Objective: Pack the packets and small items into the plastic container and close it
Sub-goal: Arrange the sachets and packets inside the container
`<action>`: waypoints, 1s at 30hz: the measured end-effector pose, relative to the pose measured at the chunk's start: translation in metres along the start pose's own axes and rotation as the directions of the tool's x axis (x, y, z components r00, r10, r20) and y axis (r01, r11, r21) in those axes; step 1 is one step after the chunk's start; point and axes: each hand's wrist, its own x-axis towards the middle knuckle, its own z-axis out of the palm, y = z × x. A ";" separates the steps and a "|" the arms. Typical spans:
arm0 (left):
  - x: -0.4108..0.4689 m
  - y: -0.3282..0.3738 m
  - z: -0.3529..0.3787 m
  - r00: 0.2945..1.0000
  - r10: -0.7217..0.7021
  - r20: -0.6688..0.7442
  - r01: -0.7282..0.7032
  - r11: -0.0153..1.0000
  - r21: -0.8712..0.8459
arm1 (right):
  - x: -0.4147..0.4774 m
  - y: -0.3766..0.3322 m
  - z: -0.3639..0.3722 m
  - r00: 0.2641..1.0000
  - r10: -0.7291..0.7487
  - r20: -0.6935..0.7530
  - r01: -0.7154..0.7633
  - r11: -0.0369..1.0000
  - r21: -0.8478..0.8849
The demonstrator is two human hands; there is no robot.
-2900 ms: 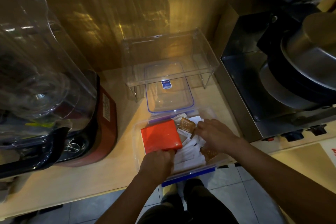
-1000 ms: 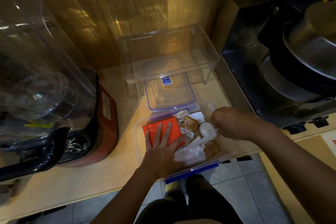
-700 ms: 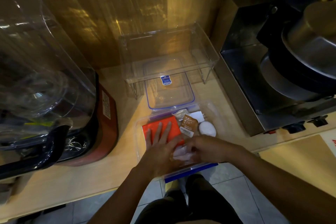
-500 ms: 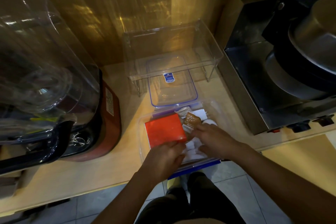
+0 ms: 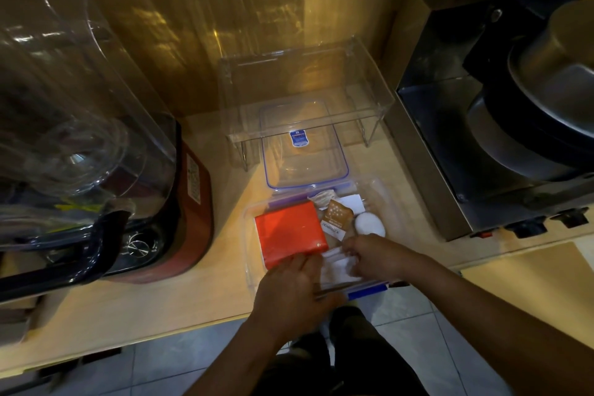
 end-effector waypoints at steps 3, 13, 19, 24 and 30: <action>-0.002 -0.003 0.013 0.995 0.018 0.103 -0.032 0.990 0.134 | 0.004 0.002 -0.001 0.994 0.110 -0.015 -0.109 0.991 0.081; 0.002 -0.014 0.027 0.999 -0.044 0.027 0.039 0.988 0.153 | 0.014 -0.008 0.006 0.992 0.125 0.027 -0.128 0.981 0.147; 0.000 -0.012 0.029 0.995 -0.096 -0.014 0.097 0.986 0.133 | 0.010 -0.002 0.001 0.988 0.144 0.053 -0.151 0.974 0.167; 0.000 -0.011 0.028 0.995 -0.096 -0.001 0.095 0.987 0.130 | 0.005 -0.003 -0.006 0.987 0.125 0.097 -0.141 0.974 0.178; -0.001 -0.014 0.029 0.998 -0.015 0.065 0.004 0.985 0.171 | 0.002 -0.002 -0.008 0.993 0.093 0.071 -0.098 0.993 0.061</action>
